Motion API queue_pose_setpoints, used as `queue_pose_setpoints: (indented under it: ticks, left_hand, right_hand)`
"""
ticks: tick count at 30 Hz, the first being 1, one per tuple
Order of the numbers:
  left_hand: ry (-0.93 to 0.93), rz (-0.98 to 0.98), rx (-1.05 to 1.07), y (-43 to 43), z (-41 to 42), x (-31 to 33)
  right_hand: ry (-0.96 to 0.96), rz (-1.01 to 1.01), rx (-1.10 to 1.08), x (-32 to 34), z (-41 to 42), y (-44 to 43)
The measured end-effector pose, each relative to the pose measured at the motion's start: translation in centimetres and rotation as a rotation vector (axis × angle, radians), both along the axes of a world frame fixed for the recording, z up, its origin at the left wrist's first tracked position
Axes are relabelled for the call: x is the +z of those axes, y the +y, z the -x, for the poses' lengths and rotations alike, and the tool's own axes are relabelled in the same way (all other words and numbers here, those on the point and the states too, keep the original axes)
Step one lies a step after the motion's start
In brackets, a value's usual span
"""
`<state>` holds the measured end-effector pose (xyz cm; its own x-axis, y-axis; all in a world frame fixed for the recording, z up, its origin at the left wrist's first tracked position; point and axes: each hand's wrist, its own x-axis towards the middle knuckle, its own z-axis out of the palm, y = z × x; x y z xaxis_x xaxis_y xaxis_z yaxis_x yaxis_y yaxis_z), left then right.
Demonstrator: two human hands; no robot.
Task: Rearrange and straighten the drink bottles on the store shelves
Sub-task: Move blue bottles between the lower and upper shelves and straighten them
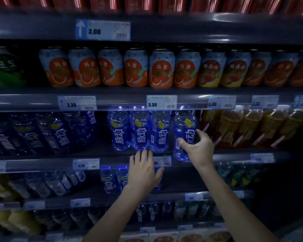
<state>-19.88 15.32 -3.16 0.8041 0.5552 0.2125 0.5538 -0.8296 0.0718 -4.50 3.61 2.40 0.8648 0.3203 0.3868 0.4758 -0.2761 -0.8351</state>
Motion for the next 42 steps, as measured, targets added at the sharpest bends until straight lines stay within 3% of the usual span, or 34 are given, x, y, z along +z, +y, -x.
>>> queue_pose_setpoints:
  ticks: [12,31,42]
  left_hand:
    - [0.027,-0.014,0.004,0.5,-0.1,1.3]
    - [0.007,-0.014,-0.007,0.9,-0.2,1.4]
    - [-0.034,0.024,-0.010,1.1,-0.1,1.2]
  right_hand:
    - [0.081,-0.083,0.020,-0.5,-1.5,2.7]
    - [-0.083,-0.115,0.051,-2.5,-1.7,3.1]
    - [-0.056,-0.103,0.077,-2.8,-1.3,3.1]
